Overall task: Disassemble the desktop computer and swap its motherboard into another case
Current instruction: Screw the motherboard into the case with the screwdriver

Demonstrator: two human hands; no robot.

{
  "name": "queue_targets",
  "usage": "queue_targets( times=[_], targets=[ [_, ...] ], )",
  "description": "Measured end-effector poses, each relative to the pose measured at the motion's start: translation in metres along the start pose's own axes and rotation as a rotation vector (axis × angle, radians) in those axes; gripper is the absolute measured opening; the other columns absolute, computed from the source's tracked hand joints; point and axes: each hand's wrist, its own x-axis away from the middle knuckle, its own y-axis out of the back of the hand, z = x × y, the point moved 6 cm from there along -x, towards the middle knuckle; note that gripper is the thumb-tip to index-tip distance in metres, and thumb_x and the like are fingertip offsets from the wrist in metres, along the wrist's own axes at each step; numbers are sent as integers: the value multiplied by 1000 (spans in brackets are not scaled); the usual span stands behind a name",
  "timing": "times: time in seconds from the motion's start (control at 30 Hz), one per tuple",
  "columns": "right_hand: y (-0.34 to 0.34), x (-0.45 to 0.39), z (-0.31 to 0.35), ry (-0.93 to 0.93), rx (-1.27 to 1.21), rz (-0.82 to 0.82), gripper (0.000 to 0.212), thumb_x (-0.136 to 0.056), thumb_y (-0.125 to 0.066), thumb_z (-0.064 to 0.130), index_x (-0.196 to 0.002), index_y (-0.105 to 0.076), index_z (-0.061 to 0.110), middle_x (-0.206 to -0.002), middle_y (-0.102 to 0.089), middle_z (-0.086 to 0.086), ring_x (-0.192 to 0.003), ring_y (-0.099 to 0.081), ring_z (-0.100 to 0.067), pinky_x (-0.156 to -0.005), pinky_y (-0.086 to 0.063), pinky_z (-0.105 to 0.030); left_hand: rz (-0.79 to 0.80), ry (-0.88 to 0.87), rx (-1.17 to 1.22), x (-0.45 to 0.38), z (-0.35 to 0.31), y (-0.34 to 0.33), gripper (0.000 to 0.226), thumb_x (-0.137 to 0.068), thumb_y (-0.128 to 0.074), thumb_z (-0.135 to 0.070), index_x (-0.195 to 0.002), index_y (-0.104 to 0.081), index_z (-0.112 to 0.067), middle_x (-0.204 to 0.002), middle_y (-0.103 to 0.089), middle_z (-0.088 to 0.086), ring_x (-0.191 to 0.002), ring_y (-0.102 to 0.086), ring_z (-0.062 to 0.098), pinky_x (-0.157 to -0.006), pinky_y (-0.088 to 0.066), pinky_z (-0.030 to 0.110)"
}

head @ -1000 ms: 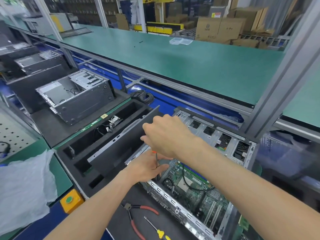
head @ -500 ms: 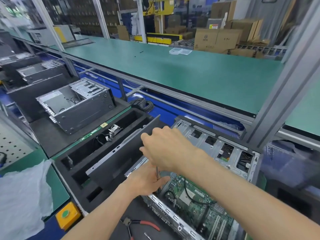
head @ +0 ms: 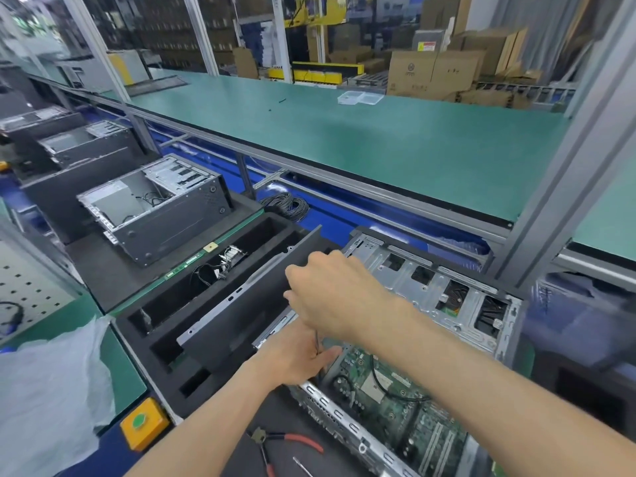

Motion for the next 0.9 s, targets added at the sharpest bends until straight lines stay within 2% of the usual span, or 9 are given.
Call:
queue_targets(
  times=[0.1, 0.17, 0.27, 0.33, 0.43, 0.57, 0.7, 0.77, 0.9],
  targets=[
    [0, -1, -10, 77, -244, 222, 3, -83, -57, 12, -85, -59, 14, -80, -55, -2, -78, -58, -24, -62, -48, -38, 13, -10, -40, -1, 4, -2, 51, -87, -34, -71, -108, -68, -39, -70, -61, -15, -74, -60, -1, -68, -54, 33],
    [6, 5, -16, 103, -414, 348, 28, -74, -61, 6, -96, -65, 22, -89, -59, 5, -82, -58, -16, -67, -51, -34, -1, -74, 0, -1, -1, 2, 39, -90, -39, -67, -125, -52, -57, -77, -55, -25, -79, -54, -11, -74, -50, 26],
    [9, 7, -23, 32, -335, 220, 12, -85, -65, 31, -91, -60, 22, -79, -53, 7, -77, -55, -19, -63, -47, -37, -27, -123, 43, -1, -5, 4, 25, -89, -40, -69, -114, -48, -70, -77, -53, -27, -83, -55, -12, -76, -48, 29],
    [8, 5, -15, 3, -20, 81, 37, -96, -53, 52, -84, -52, 17, -67, -35, 3, -65, -43, -25, -57, -36, -36, -54, -126, 36, -1, -6, 5, 14, -90, -44, -67, -88, -47, -81, -69, -53, -31, -92, -55, -4, -73, -44, 29],
    [1, 1, -4, 42, -67, 46, 28, -98, -54, 33, -83, -56, 10, -66, -37, -2, -68, -48, -29, -60, -42, -39, -82, -173, 13, 3, -9, 7, 34, -94, -48, -59, -80, -37, -88, -71, -49, -51, -85, -48, -20, -57, -34, 18],
    [4, 3, -13, 117, -422, 291, 26, -73, -59, 3, -86, -68, 23, -78, -61, 9, -73, -58, -7, -60, -48, -25, -64, -147, 52, 1, -6, 5, 27, -93, -46, -64, -119, -46, -69, -65, -49, -29, -74, -55, -9, -66, -40, 17],
    [8, 5, -18, 38, -326, 207, 8, -83, -65, 32, -84, -62, 25, -74, -51, 10, -69, -54, -14, -58, -46, -34, -73, -139, 32, -2, -2, 3, 16, -90, -40, -73, -104, -46, -77, -65, -55, -28, -75, -48, -24, -58, -35, 16],
    [9, 4, -11, 0, -13, 74, 37, -95, -52, 52, -80, -52, 18, -65, -33, 4, -60, -40, -22, -54, -33, -35, -90, -115, 28, -2, -1, 3, 11, -87, -44, -73, -83, -44, -83, -65, -55, -31, -79, -42, -33, -57, -36, 19],
    [6, -2, 1, 68, -118, 107, 19, -95, -53, 24, -83, -55, 10, -70, -45, -2, -71, -51, -28, -60, -45, -40, -99, -123, -20, 0, -4, 5, 18, -90, -46, -68, -89, -41, -85, -78, -41, -62, -76, -40, -36, -54, -25, 6]
  ],
)
